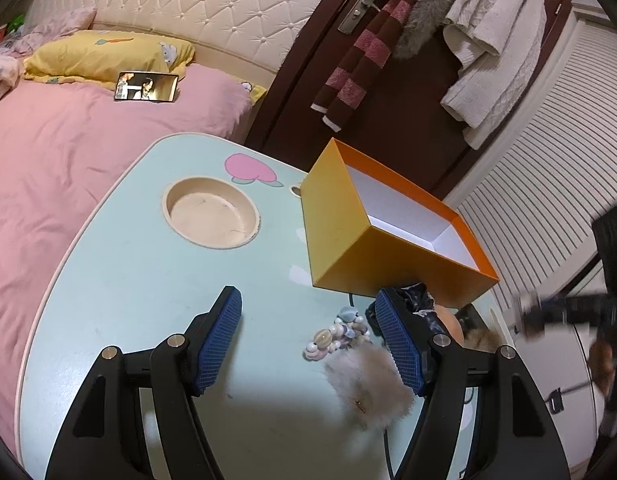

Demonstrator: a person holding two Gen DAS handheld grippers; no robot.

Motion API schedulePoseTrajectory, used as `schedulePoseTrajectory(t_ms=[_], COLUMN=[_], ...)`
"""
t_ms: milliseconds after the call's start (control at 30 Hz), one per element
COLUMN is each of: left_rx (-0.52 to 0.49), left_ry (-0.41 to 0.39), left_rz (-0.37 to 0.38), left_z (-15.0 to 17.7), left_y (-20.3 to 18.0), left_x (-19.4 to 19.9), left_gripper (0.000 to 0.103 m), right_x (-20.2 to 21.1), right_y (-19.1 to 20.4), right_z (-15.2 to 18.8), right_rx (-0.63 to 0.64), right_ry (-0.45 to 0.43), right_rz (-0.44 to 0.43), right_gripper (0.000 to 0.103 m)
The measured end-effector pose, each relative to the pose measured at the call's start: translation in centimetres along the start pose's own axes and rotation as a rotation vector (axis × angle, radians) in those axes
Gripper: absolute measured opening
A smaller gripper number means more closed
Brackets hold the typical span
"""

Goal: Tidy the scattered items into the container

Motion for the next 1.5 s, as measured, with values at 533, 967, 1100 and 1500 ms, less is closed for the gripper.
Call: schedulePoseTrajectory(t_ms=[533,967,1100,1500], left_rx=[-0.063,-0.363,-0.324,-0.269], left_ry=[-0.035,0.393,0.676,0.905], left_rz=[0.024,-0.036,-0.003,-0.060], left_z=[-0.3,-8.0,-7.8,-4.9], left_y=[-1.4,-13.4,-15.2,-15.3], left_x=[0.9,-4.9,-10.2,-16.5], left_gripper=[0.070,0.070,0.063,0.062], right_x=[-2.7,-0.6,-0.6,-0.5], right_y=[-3.0,-6.2,-6.8,-8.8], right_z=[3.5,3.1,3.0,3.7], right_rx=[-0.107,-0.258,-0.288,-0.340], right_ry=[-0.123,-0.384,-0.410,-0.409], right_rz=[-0.085,-0.309,-0.360,-0.428], right_gripper=[0.058,0.064,0.064,0.064])
Point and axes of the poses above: each gripper's, at about its wrist camera, not at the fingertips, and x roughly against the way its jaws point, y to its left, z to its underside, the point moved 6 cm from there along -x, roughly the way its jaws point, and after that the axes turned 10 degrees about y, right-handed, at the moved point
